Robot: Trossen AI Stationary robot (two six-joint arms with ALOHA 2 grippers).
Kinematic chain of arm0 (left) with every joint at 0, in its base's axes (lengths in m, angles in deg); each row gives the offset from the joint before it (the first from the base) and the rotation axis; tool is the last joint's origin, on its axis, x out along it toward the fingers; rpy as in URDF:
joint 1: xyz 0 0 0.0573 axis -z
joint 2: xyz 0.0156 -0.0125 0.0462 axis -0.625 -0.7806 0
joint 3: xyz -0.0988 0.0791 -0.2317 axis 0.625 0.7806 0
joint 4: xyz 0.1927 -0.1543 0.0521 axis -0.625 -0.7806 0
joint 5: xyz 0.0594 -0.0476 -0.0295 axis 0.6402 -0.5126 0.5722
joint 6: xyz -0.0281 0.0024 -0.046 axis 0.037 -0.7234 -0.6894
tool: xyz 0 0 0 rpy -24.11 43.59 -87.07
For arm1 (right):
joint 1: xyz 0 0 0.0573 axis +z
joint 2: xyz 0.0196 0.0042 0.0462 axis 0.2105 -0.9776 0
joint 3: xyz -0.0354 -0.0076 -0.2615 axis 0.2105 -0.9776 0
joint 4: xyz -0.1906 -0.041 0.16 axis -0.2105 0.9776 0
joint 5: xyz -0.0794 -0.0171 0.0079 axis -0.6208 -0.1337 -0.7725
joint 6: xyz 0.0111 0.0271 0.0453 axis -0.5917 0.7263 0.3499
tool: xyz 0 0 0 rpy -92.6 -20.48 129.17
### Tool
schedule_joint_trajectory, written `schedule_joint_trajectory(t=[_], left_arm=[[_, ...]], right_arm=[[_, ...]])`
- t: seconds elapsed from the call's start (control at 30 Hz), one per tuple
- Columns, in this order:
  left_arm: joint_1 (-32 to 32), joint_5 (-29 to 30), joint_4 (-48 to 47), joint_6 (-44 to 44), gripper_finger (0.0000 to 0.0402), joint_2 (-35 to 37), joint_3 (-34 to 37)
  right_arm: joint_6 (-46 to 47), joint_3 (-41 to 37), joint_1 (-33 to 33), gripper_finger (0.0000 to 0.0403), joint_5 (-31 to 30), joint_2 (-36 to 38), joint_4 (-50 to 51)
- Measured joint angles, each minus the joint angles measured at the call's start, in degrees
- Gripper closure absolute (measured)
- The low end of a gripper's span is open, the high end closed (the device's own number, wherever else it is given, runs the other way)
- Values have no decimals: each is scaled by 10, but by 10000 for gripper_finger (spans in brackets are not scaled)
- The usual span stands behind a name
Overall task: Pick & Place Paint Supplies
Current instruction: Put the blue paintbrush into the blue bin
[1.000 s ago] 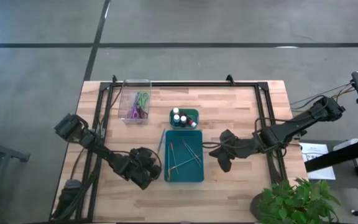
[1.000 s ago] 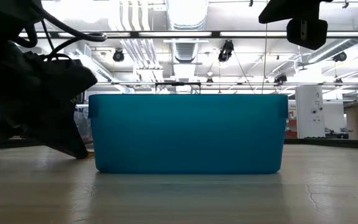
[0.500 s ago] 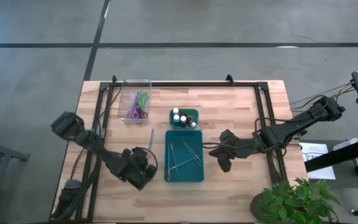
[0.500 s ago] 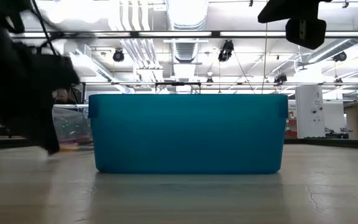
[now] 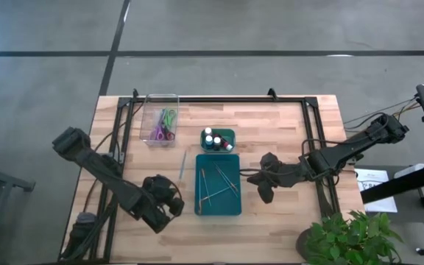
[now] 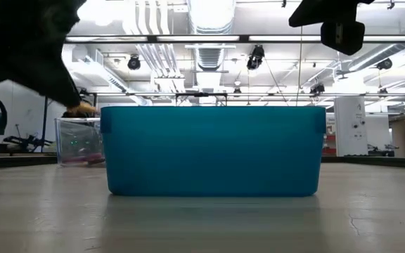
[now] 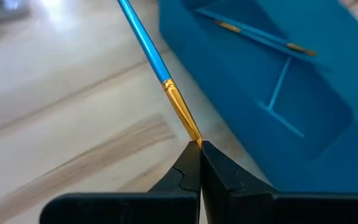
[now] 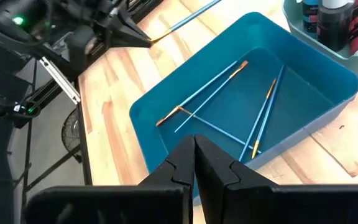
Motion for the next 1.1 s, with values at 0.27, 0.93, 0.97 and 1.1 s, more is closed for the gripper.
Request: schedule_joint_trajectory(t=[0.27,0.93,0.97,1.1], left_arm=[[0,17,50,95,401,0,-49],[-54,0,202,226,401,-72,-92],[-54,0,208,225,401,-76,-93],[-54,-3,228,222,401,-91,-92]], right_arm=[[-13,0,0,394,-9,0,0],[-89,0,0,394,-24,32,-1],[-95,0,0,394,-25,39,2],[-115,0,0,394,-37,66,13]])
